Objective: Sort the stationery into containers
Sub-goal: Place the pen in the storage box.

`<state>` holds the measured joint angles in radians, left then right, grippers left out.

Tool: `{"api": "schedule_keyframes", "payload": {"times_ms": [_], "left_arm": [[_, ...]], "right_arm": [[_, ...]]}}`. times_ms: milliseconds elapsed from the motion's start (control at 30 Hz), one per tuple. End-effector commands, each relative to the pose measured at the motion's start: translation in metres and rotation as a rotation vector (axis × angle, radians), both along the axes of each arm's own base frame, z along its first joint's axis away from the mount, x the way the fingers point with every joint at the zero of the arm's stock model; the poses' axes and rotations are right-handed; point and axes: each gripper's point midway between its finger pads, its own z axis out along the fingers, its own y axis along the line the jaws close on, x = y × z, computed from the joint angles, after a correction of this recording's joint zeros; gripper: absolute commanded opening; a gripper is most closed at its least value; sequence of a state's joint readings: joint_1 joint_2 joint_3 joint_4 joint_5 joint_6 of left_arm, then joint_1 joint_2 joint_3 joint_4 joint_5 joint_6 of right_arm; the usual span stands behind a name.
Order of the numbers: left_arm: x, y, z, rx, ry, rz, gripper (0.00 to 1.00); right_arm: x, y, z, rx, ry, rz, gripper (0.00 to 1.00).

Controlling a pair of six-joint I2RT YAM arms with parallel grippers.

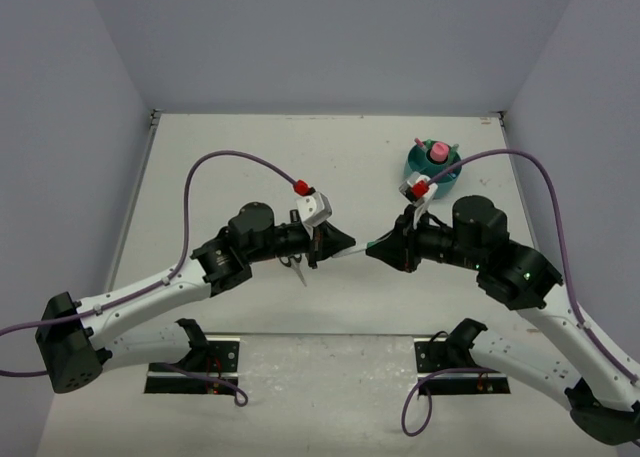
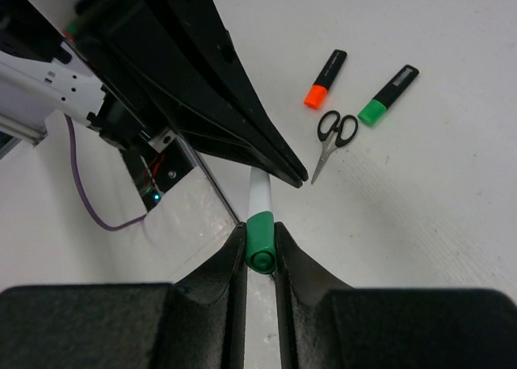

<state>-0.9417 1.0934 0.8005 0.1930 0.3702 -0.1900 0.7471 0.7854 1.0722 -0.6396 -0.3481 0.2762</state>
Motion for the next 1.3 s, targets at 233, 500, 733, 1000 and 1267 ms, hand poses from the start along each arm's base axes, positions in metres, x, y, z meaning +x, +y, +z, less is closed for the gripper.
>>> {"api": "schedule_keyframes", "payload": {"times_ms": [233, 500, 733, 1000, 1267], "left_arm": [[0.002, 0.0, -0.002, -0.02, 0.014, 0.018, 0.0], [0.062, 0.03, -0.012, 0.021, 0.092, 0.431, 0.52], [0.146, 0.164, 0.005, 0.038, 0.309, 1.272, 1.0], [0.094, 0.178, 0.03, -0.098, 0.385, 1.107, 1.0], [0.047, 0.195, 0.024, -0.056, 0.358, 0.963, 1.0]], "right_arm": [[0.018, 0.009, 0.016, 0.027, -0.028, -0.043, 0.0], [0.053, -0.003, 0.007, -0.001, -0.017, -0.257, 0.0], [0.098, -0.033, -0.024, -0.141, 0.013, -0.501, 0.0], [0.202, -0.125, 0.011, -0.198, -0.024, -0.967, 0.0], [0.314, -0.157, 0.01, -0.348, -0.024, -1.086, 0.0]]}}
